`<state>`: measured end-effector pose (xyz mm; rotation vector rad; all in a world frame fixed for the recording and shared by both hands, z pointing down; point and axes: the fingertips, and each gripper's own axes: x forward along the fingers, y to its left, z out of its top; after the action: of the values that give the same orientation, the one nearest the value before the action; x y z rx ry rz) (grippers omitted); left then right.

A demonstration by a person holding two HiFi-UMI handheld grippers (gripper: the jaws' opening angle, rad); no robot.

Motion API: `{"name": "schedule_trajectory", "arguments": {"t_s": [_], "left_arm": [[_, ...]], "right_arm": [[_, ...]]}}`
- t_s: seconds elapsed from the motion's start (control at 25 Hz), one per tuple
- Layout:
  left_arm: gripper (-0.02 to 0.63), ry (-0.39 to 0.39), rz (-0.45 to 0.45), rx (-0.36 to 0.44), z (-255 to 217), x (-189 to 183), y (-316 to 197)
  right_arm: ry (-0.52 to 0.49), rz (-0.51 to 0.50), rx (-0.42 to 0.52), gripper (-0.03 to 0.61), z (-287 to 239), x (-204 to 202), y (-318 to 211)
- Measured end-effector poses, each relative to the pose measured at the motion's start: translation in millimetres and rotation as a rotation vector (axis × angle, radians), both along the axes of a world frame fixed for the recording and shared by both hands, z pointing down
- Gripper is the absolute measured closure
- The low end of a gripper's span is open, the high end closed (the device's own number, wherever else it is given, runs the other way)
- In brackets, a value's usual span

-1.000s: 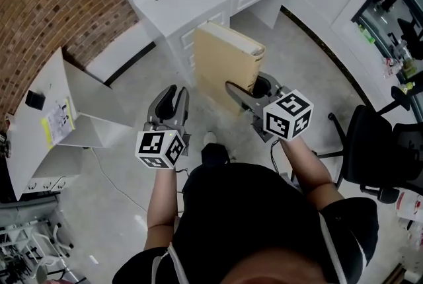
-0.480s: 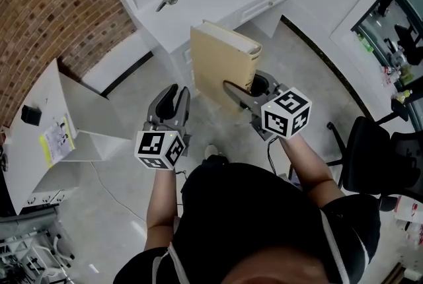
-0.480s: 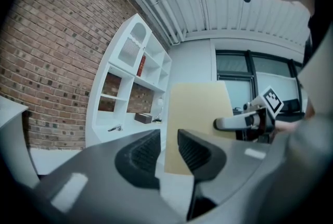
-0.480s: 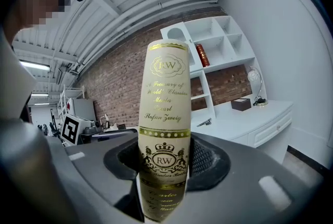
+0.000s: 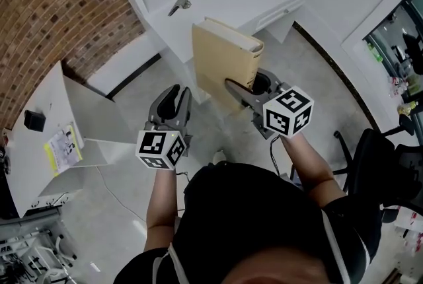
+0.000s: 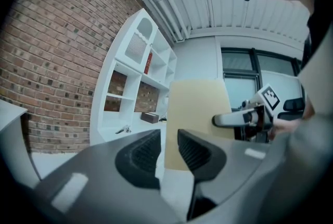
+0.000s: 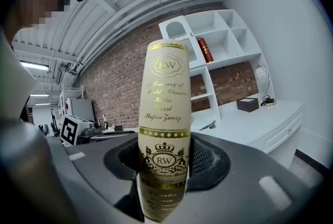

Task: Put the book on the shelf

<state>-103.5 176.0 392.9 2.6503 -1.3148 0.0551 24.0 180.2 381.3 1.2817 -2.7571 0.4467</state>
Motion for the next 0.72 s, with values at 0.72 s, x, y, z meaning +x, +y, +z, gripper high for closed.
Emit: {"name": "schedule_trajectory", "arguments": {"t_s": [0.72], "left_arm": [[0.517, -0.011, -0.024, -0.041, 12, 20, -84]], "right_arm": [[0.009, -0.023, -0.011, 0.365, 9, 22, -94]]}}
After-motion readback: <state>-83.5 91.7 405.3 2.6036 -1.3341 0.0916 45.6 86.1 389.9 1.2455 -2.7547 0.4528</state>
